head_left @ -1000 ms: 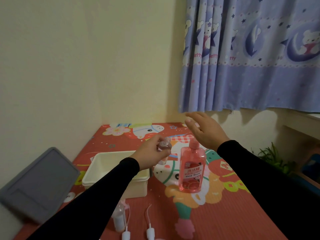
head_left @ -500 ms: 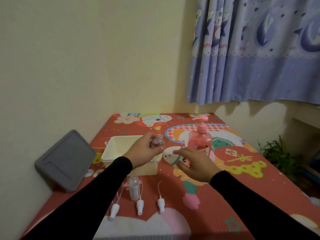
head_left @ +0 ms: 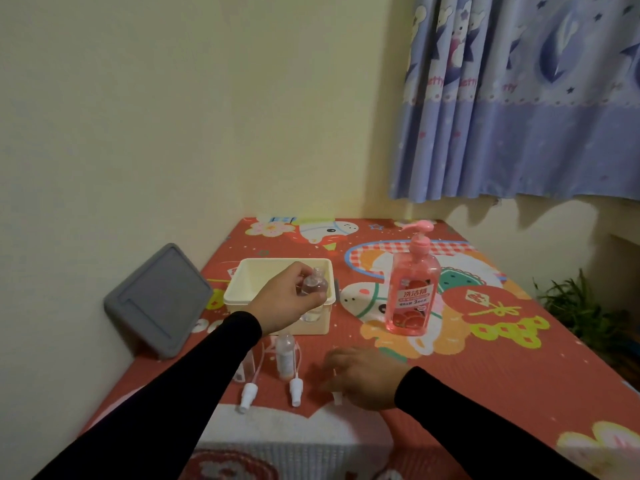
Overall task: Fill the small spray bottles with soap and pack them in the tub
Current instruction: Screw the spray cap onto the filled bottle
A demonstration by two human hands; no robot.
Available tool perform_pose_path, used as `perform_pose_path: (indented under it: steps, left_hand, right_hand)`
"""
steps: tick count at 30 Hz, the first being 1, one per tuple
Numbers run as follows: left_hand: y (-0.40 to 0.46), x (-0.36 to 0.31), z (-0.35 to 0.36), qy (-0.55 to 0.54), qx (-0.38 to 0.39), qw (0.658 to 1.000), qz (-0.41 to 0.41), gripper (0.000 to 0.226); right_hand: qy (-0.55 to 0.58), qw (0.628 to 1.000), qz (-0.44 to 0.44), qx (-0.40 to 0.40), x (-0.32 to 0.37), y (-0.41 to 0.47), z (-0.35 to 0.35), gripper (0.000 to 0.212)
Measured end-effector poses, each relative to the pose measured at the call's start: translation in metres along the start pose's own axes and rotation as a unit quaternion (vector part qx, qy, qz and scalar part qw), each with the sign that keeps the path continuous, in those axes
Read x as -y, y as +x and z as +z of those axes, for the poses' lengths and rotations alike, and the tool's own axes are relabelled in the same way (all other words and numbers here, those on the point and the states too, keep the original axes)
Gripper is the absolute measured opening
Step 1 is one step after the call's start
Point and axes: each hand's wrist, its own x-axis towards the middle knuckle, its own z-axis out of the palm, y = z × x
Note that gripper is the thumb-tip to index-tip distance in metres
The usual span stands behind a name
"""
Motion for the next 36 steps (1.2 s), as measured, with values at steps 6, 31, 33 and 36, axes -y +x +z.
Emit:
perform_pose_path:
  steps: [6,31,33,36]
  left_hand:
    - [-0.003,0.003,-0.001,0.013,0.003,1.0,-0.009,0.031]
    - [0.007,0.004,0.02,0.02,0.011,1.0,0.02,0.028]
    - [0.008,0.005,0.022,0.02,0.012,0.999,0.027,0.025]
    - [0.01,0.005,0.024,0.021,0.013,0.999,0.029,0.027]
  right_hand:
    - [-0.011,0.999,-0.047,0.0,0.002,0.004,0.006,0.029]
    - [0.441,0.708,0.216,-0.507,-0.027,0.0,-0.131,0.023]
    - [0.435,0.717,0.209,-0.503,-0.024,0.0,-0.133,0.022]
    - [0.425,0.726,0.205,-0.5,-0.02,0.001,-0.134,0.024]
